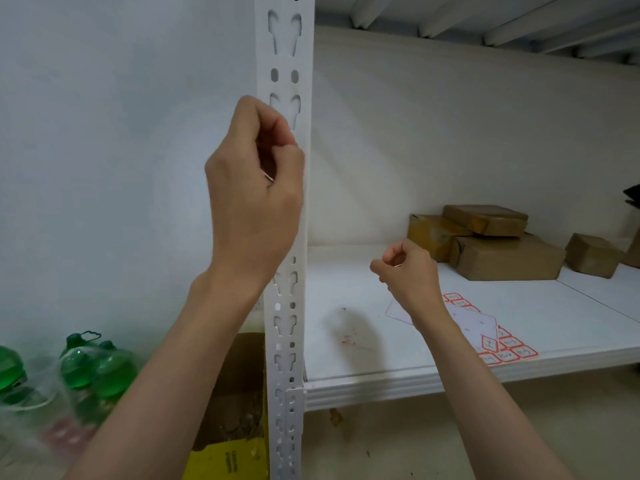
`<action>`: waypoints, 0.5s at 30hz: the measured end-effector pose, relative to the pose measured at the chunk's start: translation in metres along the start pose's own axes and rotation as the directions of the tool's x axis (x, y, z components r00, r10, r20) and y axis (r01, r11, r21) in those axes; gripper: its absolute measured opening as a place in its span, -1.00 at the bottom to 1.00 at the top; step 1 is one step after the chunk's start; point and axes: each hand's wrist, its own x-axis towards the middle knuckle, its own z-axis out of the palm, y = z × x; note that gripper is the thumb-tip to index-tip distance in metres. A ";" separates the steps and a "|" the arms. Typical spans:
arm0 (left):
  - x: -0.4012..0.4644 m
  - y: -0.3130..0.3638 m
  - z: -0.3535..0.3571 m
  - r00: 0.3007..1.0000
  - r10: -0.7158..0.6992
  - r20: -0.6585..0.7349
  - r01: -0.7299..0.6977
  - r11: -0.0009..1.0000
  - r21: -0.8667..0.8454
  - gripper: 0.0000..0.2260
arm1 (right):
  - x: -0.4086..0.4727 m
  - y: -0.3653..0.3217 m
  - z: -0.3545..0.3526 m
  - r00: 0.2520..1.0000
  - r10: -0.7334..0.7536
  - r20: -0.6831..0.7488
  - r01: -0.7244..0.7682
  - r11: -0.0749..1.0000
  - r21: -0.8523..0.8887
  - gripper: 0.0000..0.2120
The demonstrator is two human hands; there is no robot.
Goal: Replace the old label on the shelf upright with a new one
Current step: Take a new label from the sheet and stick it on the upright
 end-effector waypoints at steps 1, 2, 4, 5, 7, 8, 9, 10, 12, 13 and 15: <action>-0.004 0.005 0.006 0.999 0.024 0.032 -0.024 1.000 -0.012 -0.90 | 0.001 0.002 -0.002 1.000 -0.009 -0.003 0.009 1.000 0.002 -0.90; -0.009 0.010 0.013 0.997 0.042 0.067 -0.041 0.999 -0.026 -0.90 | 0.000 0.004 -0.006 1.000 -0.011 -0.001 0.011 1.000 -0.004 -0.88; -0.021 0.015 0.027 0.989 0.059 0.139 -0.052 0.997 -0.053 -0.90 | 0.001 0.009 -0.014 1.000 0.000 0.003 0.000 1.000 -0.020 -0.82; -0.028 0.016 0.035 0.982 0.060 0.177 -0.049 0.997 -0.062 -0.90 | 0.001 0.012 -0.019 1.000 0.016 -0.003 -0.016 0.999 -0.036 -0.80; -0.043 0.013 0.052 0.964 0.039 0.263 -0.023 0.998 -0.065 -0.90 | 0.003 0.019 -0.029 0.998 0.063 -0.025 -0.064 0.996 -0.065 -0.78; -0.051 0.009 0.061 0.951 0.014 0.307 0.005 0.998 -0.062 -0.89 | 0.004 0.024 -0.034 0.995 0.087 -0.040 -0.090 0.993 -0.072 -0.79; -0.060 0.005 0.070 0.936 -0.019 0.352 0.041 0.998 -0.055 -0.88 | 0.004 0.029 -0.040 0.993 0.105 -0.056 -0.109 0.991 -0.076 -0.81; -0.069 -0.001 0.078 0.917 -0.061 0.395 0.086 0.995 -0.045 -0.87 | 0.005 0.035 -0.046 0.990 0.123 -0.070 -0.129 0.988 -0.086 -0.84; -0.086 -0.015 0.094 0.861 -0.166 0.481 0.194 0.981 -0.008 -0.87 | 0.004 0.047 -0.058 0.983 0.161 -0.092 -0.171 0.978 -0.117 -0.85; -0.094 -0.022 0.102 0.824 -0.219 0.522 0.243 0.970 0.023 -0.87 | 0.003 0.055 -0.064 0.979 0.179 -0.101 -0.192 0.971 -0.145 -0.85; -0.111 -0.039 0.119 0.755 -0.301 0.583 0.298 0.949 0.103 -0.89 | 0.003 0.071 -0.074 0.972 0.206 -0.111 -0.227 0.945 -0.234 -0.82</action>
